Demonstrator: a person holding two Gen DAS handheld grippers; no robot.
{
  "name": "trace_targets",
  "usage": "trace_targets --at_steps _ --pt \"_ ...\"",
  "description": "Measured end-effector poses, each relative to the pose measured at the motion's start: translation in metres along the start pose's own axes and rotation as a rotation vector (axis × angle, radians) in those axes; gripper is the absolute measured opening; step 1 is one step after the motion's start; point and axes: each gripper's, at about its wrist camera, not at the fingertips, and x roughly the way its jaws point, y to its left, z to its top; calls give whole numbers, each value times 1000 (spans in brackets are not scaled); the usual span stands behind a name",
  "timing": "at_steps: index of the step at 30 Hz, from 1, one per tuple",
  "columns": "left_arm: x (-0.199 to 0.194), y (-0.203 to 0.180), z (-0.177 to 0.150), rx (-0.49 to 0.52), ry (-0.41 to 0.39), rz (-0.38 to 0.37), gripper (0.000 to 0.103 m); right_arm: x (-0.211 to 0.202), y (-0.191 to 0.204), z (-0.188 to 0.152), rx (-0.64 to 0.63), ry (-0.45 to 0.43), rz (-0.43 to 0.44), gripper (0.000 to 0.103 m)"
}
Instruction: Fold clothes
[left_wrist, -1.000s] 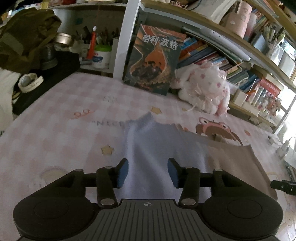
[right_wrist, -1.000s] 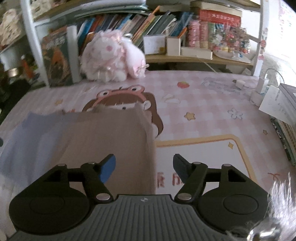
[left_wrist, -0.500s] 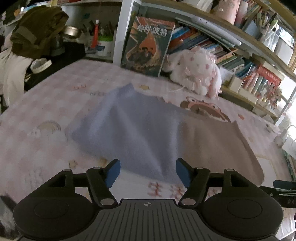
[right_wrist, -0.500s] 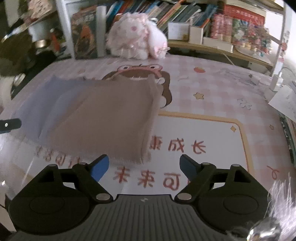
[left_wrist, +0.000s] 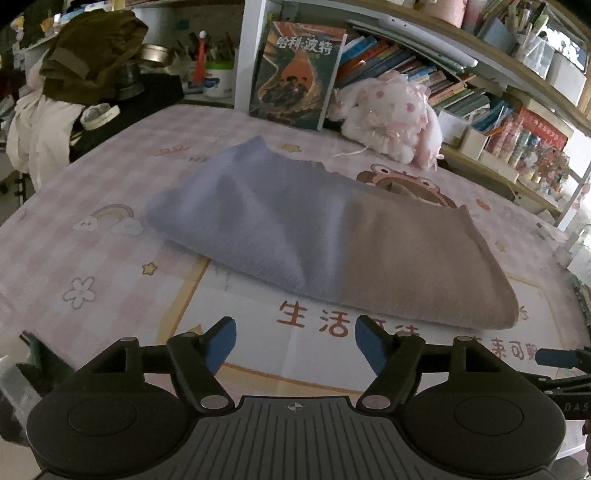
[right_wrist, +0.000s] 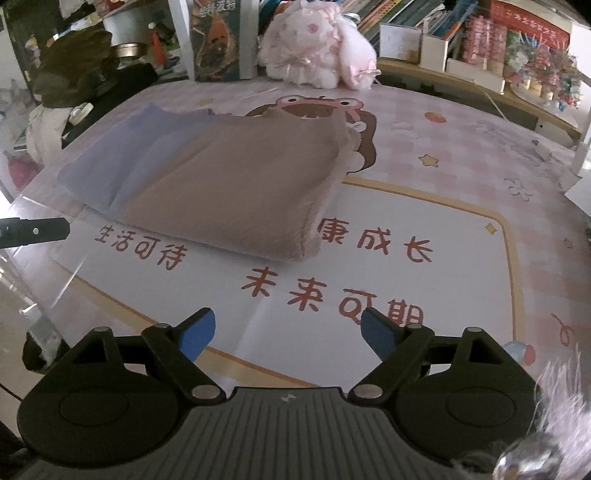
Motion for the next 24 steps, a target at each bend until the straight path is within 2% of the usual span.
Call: trace_targets --at_steps 8,15,18,24 --pt "10 12 4 -31 55 -18 79 2 11 1 -18 16 1 87" --pt "26 27 15 -66 89 -41 79 6 22 6 -18 34 -32 87" --pt "33 39 23 -131 105 -72 79 8 26 8 -13 41 -49 87" --pt "48 71 31 -327 137 -158 78 13 36 14 -8 61 -74 87"
